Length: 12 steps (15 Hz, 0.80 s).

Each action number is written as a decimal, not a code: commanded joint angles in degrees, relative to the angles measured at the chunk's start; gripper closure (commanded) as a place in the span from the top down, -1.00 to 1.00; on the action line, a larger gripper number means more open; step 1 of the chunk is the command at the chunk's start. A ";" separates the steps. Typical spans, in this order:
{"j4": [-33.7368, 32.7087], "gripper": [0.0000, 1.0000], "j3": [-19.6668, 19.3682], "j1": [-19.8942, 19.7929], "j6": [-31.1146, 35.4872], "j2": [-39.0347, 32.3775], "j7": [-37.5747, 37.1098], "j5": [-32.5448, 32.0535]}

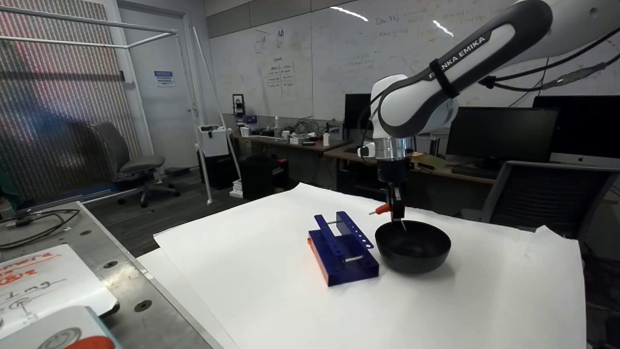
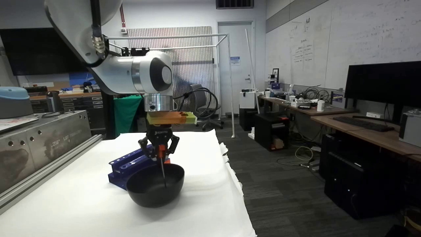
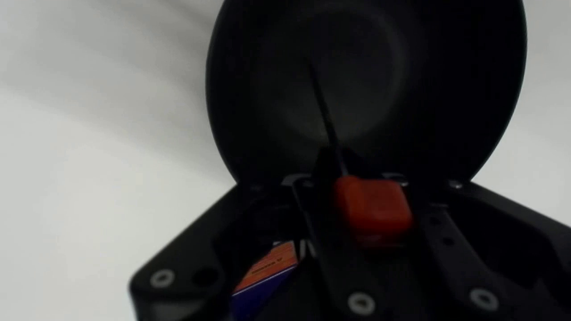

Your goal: Put the orange object inside the bowl.

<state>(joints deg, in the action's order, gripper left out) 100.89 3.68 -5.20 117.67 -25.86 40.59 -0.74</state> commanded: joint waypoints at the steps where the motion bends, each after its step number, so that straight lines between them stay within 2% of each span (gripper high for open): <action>1: 9.41 -0.76 0.90 -2.36 7.01 5.80 3.78 3.76; 4: 12.73 -0.71 0.75 -3.39 8.23 7.35 6.92 6.15; 6: 14.14 -0.43 0.57 -3.81 8.12 8.29 8.81 7.51; 7: 14.57 -0.07 0.44 -3.93 7.82 8.69 9.52 7.99; 12: 15.11 0.69 0.11 -3.81 6.55 9.76 11.52 9.69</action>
<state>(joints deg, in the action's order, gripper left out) 113.78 3.71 -8.74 124.20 -18.85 49.78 6.93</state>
